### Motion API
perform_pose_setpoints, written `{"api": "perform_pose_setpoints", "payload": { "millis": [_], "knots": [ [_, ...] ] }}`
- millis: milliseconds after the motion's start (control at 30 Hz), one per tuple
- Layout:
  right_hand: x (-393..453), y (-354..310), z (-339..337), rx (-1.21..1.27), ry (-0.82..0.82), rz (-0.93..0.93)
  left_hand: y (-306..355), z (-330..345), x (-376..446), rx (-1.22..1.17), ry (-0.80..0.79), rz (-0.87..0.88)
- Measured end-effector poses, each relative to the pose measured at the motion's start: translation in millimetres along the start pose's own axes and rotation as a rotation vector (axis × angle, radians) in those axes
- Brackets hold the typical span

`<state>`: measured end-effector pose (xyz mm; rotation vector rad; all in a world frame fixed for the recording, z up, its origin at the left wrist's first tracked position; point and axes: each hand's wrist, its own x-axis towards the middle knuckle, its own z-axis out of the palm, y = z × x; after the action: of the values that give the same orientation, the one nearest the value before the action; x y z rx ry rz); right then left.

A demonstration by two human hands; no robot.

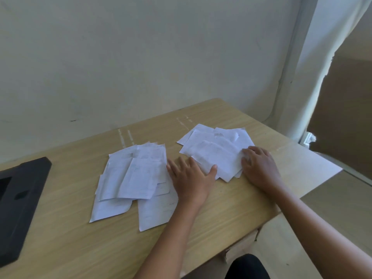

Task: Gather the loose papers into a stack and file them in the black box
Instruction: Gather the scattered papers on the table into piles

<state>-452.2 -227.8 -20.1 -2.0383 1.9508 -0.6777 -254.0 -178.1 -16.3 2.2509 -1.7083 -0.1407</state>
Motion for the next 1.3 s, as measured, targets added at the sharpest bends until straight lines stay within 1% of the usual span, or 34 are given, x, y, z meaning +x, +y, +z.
{"api": "perform_pose_setpoints", "payload": {
  "millis": [67,167,233,300,433,567,667,733,800,833,867,967,1000,1033,1100,1200,1300],
  "knots": [
    [0.6,0.5,1.6,-0.004,-0.003,-0.012,1.6,5.9,8.4,-0.011,0.01,-0.021],
    [2.3,-0.8,-0.2,0.031,-0.026,-0.015,-2.8,10.3,24.8,0.01,-0.068,-0.026],
    [2.7,-0.8,-1.2,0.022,-0.055,-0.032,-5.3,12.3,34.3,0.041,-0.098,0.015],
    [3.4,-0.2,-1.6,0.053,-0.065,-0.037,-7.0,12.8,41.0,0.046,-0.091,0.076],
    [6.8,3.3,-1.6,0.183,0.037,0.04,-9.8,5.3,59.1,0.041,-0.033,0.131],
    [7.8,4.2,-0.9,0.217,0.084,0.037,-14.8,0.1,68.9,0.111,-0.059,0.115],
    [7.8,6.6,-1.2,0.256,0.105,0.046,-18.5,0.8,60.6,0.168,-0.004,0.151],
    [8.1,7.6,0.9,0.27,0.117,0.038,-18.1,0.9,56.7,0.118,0.089,0.216],
    [9.4,7.9,2.3,0.285,0.146,0.054,-15.2,0.4,64.7,0.012,0.192,0.25],
    [10.1,7.5,3.4,0.27,0.151,0.07,-13.8,-1.0,72.7,-0.038,0.208,0.224],
    [10.9,6.8,4.8,0.227,0.143,0.083,-12.7,-2.5,82.4,-0.06,0.183,0.181],
    [13.2,4.8,8.5,0.071,0.094,0.087,-10.4,-2.7,112.4,0.011,-0.022,0.047],
    [13.3,4.5,8.7,0.053,0.083,0.087,-7.9,-1.5,118.9,0.043,-0.069,0.024],
    [13.6,4.9,8.9,0.051,0.077,0.086,-4.4,0.1,123.5,0.073,-0.081,0.017],
    [13.2,5.6,8.5,0.044,0.073,0.072,4.6,3.1,128.9,0.088,-0.035,0.04],
    [13.3,4.7,8.5,0.009,0.065,0.048,15.8,4.1,135.0,-0.005,0.038,0.076],
    [14.2,4.9,8.9,-0.002,0.043,0.053,22.4,3.0,146.9,-0.079,0.018,0.046]
  ]
}}
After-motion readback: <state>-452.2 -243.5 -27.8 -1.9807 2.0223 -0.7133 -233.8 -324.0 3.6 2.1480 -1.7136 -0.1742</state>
